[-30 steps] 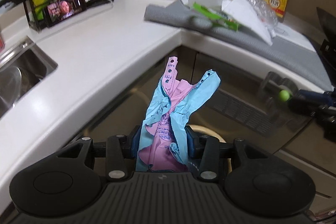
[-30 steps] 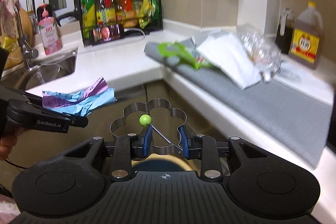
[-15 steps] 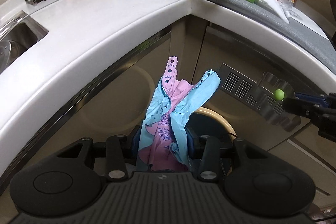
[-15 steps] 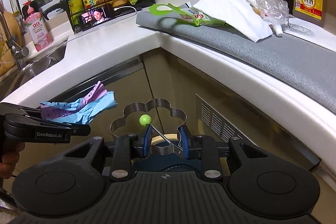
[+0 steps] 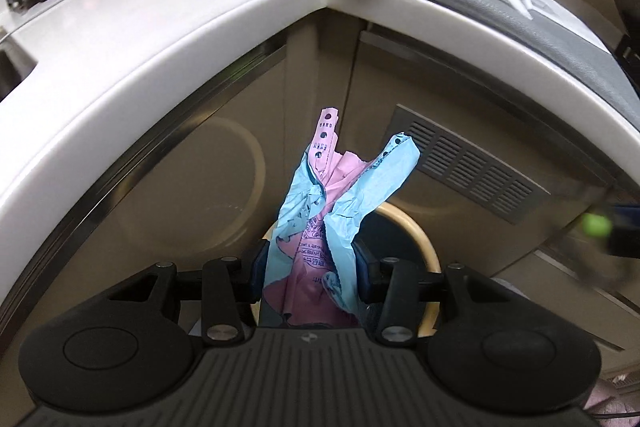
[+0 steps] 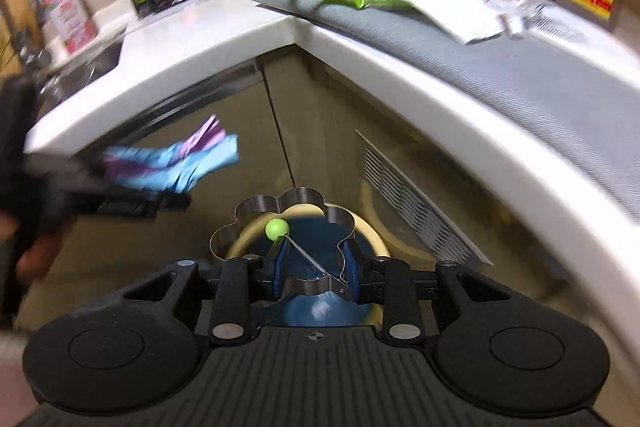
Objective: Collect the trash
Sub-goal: 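Carry the glove with the left gripper and the egg ring with the right gripper toward the bin, then lower the glove with the left gripper and the egg ring with the right gripper over the bin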
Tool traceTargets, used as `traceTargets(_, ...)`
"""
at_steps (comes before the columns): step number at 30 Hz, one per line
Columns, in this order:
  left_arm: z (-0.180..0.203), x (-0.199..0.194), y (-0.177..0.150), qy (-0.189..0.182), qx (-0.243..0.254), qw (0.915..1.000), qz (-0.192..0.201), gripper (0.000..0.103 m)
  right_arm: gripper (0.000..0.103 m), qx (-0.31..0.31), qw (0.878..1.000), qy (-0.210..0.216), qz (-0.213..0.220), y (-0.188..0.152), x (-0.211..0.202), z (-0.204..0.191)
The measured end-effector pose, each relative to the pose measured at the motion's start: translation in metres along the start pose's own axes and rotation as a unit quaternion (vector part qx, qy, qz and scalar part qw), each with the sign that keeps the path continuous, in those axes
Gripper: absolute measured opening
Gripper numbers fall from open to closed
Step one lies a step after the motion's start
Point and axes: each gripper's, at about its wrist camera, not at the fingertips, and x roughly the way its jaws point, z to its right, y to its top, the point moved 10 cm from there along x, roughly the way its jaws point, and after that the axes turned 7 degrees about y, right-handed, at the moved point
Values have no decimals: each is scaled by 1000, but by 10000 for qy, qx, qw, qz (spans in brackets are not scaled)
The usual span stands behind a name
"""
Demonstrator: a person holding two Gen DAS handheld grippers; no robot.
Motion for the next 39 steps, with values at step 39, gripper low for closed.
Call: traceTargets(39,1,111,-36,299,-166,9924,-1184,47,32,1030,9923,525,-454,-1,191,40)
